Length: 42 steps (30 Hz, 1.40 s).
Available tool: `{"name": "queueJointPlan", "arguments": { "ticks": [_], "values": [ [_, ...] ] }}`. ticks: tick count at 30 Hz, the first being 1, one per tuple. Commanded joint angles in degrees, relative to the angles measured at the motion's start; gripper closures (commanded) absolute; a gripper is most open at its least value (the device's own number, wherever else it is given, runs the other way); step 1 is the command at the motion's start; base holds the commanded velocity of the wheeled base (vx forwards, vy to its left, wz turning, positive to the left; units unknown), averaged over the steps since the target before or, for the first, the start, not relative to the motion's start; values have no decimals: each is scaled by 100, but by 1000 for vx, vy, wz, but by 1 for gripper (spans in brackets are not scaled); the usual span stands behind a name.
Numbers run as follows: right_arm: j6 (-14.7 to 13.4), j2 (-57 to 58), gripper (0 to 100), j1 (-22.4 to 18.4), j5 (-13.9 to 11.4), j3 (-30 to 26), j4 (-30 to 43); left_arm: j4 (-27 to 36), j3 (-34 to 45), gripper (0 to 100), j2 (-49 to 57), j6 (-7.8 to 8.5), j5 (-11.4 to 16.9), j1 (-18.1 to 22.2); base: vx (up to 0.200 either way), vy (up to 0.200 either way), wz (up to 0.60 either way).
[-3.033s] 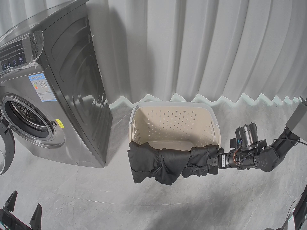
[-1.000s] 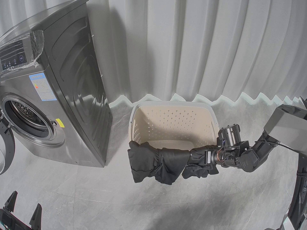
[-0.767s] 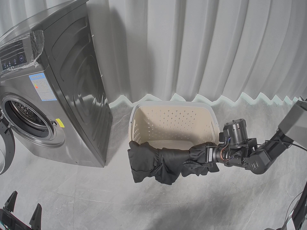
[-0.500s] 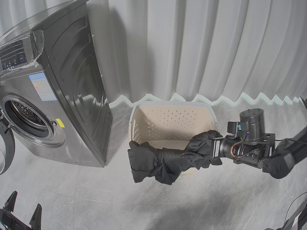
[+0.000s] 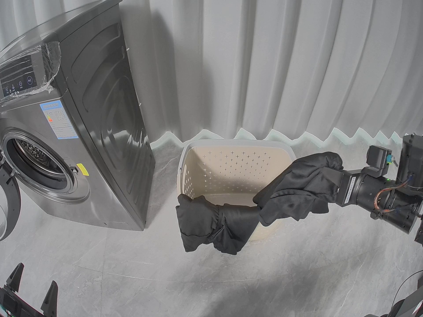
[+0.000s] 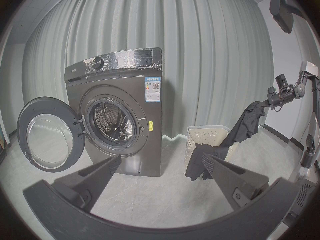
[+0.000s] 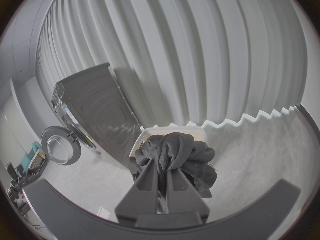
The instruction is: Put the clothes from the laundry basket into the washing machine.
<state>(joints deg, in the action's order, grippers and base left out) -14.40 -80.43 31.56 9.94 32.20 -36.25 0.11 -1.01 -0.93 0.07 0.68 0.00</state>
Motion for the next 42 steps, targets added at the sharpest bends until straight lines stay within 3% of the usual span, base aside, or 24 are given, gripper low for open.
{"name": "queueJointPlan", "arguments": {
  "ticks": [1, 9, 15, 19, 23, 29, 32, 42],
  "values": [
    [-2, 397, 100, -168, 8, -47, -22, -2, 101, 0, 93, 1, 2, 0, 0, 0, 0],
    [218, 19, 100, -159, 395, -117, -532, -2, 101, 0, 93, -7, 2, 0, 0, 0, 0],
    [192, -60, 100, -159, 413, -135, -611, -2, 101, 0, 93, 1, 2, 0, 0, 0, 0],
    [121, -104, 100, -168, 386, -135, -611, -2, 101, 0, 84, -69, 2, 0, -200, 0, 0],
    [139, -218, 100, -221, 386, -55, -646, -2, 101, 0, 84, -16, 2, 0, -200, 0, 0],
    [148, -464, 100, -229, 501, -108, -980, -2, 101, 0, 84, -51, 2, 0, -33, 0, 0],
    [165, -693, 100, -229, 1037, -91, -1138, -2, 101, 0, 84, -78, 2, 0, 0, 0, 0],
    [165, -684, 100, -185, 1142, -91, -1156, -2, 92, 0, 84, -104, 28, 0, 0, 180, 0]
  ]
}}
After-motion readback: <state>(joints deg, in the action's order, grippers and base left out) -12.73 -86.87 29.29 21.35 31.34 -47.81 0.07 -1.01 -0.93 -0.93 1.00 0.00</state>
